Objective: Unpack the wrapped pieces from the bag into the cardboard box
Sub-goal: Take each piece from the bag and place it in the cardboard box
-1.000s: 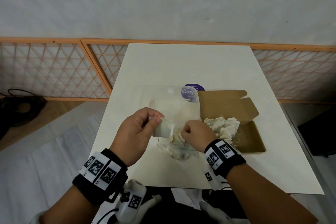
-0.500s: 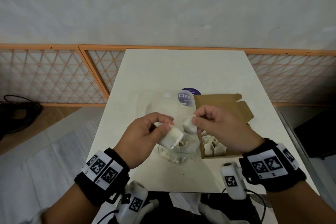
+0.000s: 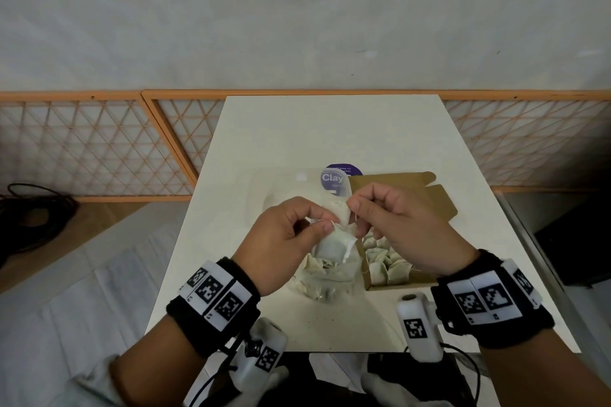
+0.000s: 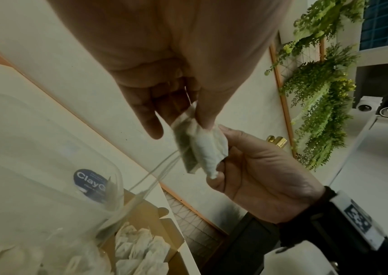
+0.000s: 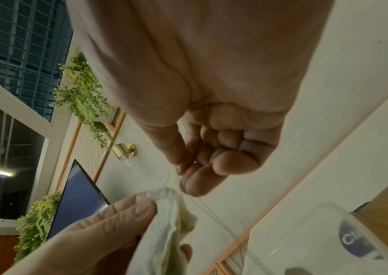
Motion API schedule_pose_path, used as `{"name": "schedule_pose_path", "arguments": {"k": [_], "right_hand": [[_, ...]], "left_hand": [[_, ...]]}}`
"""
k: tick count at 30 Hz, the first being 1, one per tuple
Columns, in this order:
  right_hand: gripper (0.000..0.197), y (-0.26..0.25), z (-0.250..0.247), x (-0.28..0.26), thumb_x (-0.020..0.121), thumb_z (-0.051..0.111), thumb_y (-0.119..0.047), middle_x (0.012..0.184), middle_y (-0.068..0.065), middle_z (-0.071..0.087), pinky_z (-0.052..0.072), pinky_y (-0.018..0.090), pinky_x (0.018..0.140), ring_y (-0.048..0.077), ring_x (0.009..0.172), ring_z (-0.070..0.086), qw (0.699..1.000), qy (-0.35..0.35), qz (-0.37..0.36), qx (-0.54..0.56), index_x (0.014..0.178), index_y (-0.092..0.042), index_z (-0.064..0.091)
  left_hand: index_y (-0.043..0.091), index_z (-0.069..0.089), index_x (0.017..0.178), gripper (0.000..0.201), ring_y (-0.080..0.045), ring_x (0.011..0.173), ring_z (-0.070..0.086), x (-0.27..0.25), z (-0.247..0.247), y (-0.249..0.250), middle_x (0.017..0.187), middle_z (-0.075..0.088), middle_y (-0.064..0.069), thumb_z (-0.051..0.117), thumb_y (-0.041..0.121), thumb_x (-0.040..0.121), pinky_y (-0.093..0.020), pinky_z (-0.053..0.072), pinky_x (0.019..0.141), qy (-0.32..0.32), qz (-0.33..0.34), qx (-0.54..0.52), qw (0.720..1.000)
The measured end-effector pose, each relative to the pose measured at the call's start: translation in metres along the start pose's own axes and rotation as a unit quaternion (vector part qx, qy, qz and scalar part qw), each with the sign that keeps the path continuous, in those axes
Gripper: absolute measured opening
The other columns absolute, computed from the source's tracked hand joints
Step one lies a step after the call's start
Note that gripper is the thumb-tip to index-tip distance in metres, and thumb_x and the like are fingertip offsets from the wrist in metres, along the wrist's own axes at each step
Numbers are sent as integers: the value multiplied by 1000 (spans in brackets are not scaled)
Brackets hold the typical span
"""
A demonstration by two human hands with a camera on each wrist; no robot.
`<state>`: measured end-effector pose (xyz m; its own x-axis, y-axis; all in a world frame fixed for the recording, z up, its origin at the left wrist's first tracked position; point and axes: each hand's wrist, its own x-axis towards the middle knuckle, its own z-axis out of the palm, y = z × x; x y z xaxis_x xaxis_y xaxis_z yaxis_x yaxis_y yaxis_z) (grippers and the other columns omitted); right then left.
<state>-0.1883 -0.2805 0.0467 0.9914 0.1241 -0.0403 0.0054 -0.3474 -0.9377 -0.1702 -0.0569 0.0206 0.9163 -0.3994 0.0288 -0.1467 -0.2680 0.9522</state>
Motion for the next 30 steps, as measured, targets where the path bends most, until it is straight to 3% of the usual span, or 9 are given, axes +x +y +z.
{"name": "schedule_pose_path", "arguments": {"k": [7, 9, 12, 14, 19, 23, 24, 27, 30], "right_hand": [[20, 7, 0, 0, 106, 58, -26, 92, -1, 76, 47, 31, 64, 14, 73, 68, 999, 6, 15, 35, 106, -15, 74], [17, 9, 0, -1, 106, 59, -24, 92, -1, 77, 48, 28, 64, 13, 73, 68, 999, 5, 19, 37, 107, -15, 73], [12, 9, -1, -1, 104, 61, -17, 94, 4, 78, 47, 16, 62, 11, 72, 68, 999, 22, 13, 45, 106, -14, 72], [14, 6, -1, -2, 104, 62, -19, 96, 4, 78, 47, 14, 62, 10, 71, 68, 998, 28, 7, 60, 110, -15, 73], [29, -12, 5, -10, 98, 61, -40, 89, 8, 74, 47, 14, 66, 9, 72, 66, 997, -27, -11, 67, 105, -17, 77], [31, -18, 11, -13, 94, 64, -40, 75, -3, 68, 47, 14, 67, 5, 69, 63, 994, -57, -9, 98, 101, -13, 74], [31, -16, 14, -12, 93, 67, -37, 78, 2, 67, 49, 17, 68, 10, 71, 64, 992, -60, -9, 109, 104, -9, 73], [29, -9, 20, -11, 93, 76, -28, 93, 27, 65, 54, 35, 76, 20, 76, 64, 992, -58, -21, 109, 110, -6, 69], [25, -5, 22, -11, 95, 74, -26, 94, 29, 65, 54, 35, 74, 18, 74, 64, 994, -62, -17, 85, 108, -5, 69]], "left_hand": [[12, 79, 99, 11, -19, 85, 69, -2, -3, 4, 96, 79, -6, 68, 9, 97, -25, 56, 79, 8, 4, -93, 996], [10, 79, 99, 11, -18, 86, 69, -4, -3, 7, 97, 79, -7, 69, 8, 96, -22, 55, 81, 10, 10, -107, 994], [8, 78, 100, 11, -25, 92, 71, -5, -5, 8, 99, 79, -10, 68, 7, 96, -24, 56, 84, 17, 13, -124, 992], [10, 78, 100, 11, -33, 97, 70, -5, -6, 10, 101, 79, -11, 69, 10, 95, -31, 57, 86, 24, 16, -131, 991], [20, 80, 99, 11, -40, 101, 68, -4, -8, 12, 107, 78, -8, 71, 22, 93, -47, 57, 89, 41, 31, -136, 989], [23, 80, 101, 10, -49, 94, 64, 0, -5, 15, 104, 75, -16, 71, 22, 96, -47, 59, 84, 71, 37, -121, 989], [23, 80, 102, 11, -50, 94, 64, 1, -5, 15, 102, 74, -18, 71, 21, 96, -47, 60, 83, 75, 41, -117, 989], [24, 79, 104, 14, -47, 95, 67, 2, -4, 16, 101, 75, -18, 69, 24, 95, -59, 58, 87, 73, 56, -101, 991], [24, 78, 105, 14, -32, 91, 72, 3, -3, 15, 100, 78, -4, 68, 17, 98, -49, 61, 83, 79, 66, -74, 992]]}}
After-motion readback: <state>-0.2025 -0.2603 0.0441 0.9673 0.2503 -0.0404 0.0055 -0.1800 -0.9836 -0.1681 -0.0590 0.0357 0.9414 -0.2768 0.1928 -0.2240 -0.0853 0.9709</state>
